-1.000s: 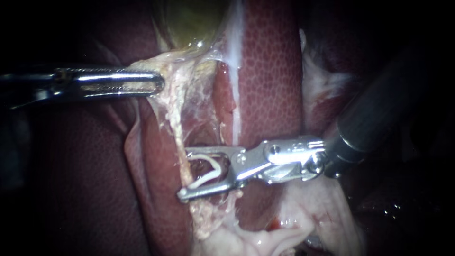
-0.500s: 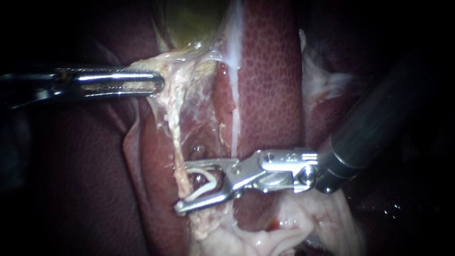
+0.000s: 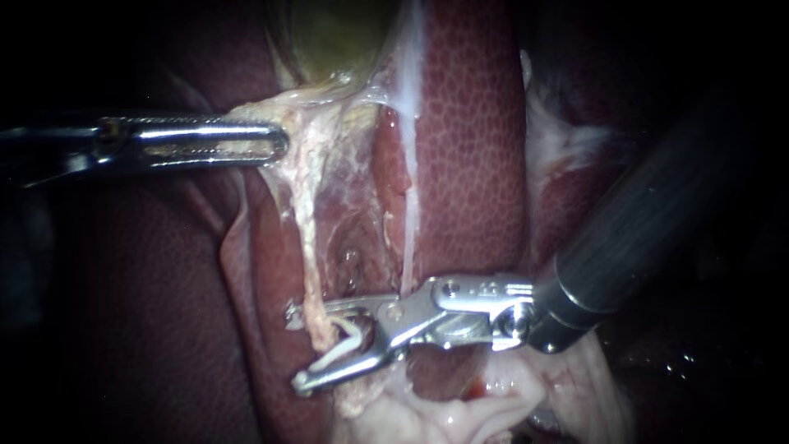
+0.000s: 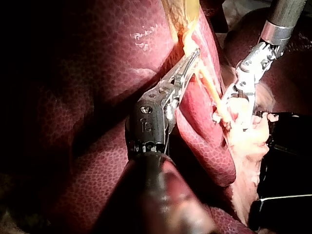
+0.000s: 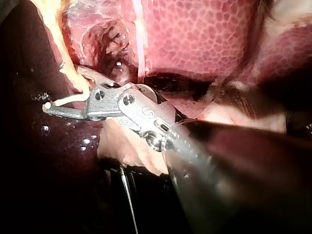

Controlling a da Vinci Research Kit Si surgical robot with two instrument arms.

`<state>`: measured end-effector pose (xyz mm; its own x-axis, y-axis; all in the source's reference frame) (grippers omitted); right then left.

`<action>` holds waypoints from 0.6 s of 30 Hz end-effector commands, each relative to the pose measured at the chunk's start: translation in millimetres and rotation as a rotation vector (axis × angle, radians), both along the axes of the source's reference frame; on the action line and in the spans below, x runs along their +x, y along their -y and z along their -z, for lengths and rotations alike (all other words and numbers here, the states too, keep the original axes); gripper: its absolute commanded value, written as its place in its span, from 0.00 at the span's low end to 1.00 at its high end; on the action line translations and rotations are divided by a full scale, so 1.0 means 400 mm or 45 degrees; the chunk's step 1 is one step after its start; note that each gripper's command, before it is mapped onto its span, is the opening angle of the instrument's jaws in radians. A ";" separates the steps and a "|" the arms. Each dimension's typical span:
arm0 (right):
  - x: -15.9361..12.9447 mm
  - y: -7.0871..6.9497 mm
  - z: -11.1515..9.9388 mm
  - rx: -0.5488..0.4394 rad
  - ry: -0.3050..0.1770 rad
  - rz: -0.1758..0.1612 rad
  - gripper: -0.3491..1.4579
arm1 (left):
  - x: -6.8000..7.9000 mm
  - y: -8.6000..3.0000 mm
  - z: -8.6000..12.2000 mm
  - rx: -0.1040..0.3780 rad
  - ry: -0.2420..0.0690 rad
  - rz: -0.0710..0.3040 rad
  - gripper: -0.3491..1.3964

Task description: Clipping first clip left tube

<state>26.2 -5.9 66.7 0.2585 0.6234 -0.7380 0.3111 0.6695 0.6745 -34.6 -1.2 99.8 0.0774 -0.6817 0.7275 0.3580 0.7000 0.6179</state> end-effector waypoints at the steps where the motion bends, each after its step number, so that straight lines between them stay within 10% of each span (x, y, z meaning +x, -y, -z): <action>1: 0.0002 -0.0002 -0.0001 0.010 -0.006 -0.008 0.50 | -0.0001 0.0001 0.0000 -0.001 0.000 0.000 0.00; 18: 0.0008 -0.0047 -0.0013 0.050 -0.053 -0.066 0.48 | -0.0004 0.0002 -0.0001 -0.001 -0.001 0.001 0.00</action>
<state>26.5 -4.0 67.2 0.1939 0.6645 -0.7217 0.3035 0.6589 0.6883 -34.7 -1.3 99.8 0.0777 -0.6812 0.7280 0.3589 0.7004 0.6170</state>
